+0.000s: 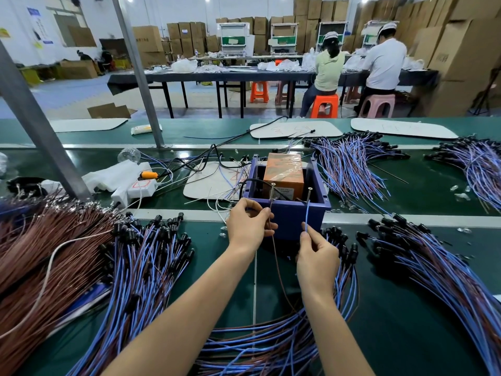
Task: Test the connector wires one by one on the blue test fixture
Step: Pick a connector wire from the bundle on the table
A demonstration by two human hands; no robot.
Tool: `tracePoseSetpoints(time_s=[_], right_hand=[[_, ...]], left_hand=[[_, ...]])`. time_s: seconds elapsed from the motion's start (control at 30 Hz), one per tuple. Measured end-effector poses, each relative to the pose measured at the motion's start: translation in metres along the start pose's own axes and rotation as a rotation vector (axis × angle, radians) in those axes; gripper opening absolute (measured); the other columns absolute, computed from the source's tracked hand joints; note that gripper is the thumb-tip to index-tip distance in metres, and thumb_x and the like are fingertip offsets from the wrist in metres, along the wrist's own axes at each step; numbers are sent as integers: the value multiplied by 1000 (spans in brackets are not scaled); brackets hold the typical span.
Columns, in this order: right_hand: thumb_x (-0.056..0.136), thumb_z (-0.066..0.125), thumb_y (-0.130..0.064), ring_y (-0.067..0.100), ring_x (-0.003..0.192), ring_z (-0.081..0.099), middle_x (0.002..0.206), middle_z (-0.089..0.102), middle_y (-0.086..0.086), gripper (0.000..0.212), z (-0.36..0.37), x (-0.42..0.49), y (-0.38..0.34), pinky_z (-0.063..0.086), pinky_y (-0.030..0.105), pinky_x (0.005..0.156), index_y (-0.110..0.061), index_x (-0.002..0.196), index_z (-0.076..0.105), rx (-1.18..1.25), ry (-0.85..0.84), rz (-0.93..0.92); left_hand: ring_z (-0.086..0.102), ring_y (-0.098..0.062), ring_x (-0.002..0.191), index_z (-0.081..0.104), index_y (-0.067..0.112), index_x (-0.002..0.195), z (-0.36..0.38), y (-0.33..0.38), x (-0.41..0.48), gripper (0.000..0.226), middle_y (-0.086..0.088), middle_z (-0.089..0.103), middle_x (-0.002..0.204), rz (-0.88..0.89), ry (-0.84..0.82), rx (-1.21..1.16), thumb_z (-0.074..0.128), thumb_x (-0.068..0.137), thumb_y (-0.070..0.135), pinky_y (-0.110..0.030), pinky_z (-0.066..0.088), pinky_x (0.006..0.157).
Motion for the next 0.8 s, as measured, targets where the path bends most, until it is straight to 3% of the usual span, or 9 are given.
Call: tracePoseSetpoints(time_s=[0.13,0.33,0.8], right_hand=[[97,50,-17,19,61,45,56,52,-9,29,0,2,-3,41,32,60,-17,123,65,3,6,1],[97,52,-17,6,40,34,41,46,-14,28,-3,8,-2,33,21,42,-16,121,66,-11,16,7],[97,49,-11,5,32,31,33,43,-14,31,-1,9,-6,27,14,36,-14,125,63,-27,-49,28]], left_hand=[[65,-14,48,51,8,84,1,0,0,12,-10,66,74,2,2,-21,60,91,3,-23,53,45],[64,-15,49,57,10,83,-1,8,0,10,-9,65,71,105,13,93,61,90,4,-26,54,46],[55,-4,36,67,18,84,4,36,4,8,5,62,58,364,28,459,62,88,13,-19,49,44]])
Point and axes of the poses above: each hand's wrist, its own x-axis towards the middle knuckle, its own z-axis out of the palm, y = z × x, the point moved 8 cm from there along x, towards the middle knuckle
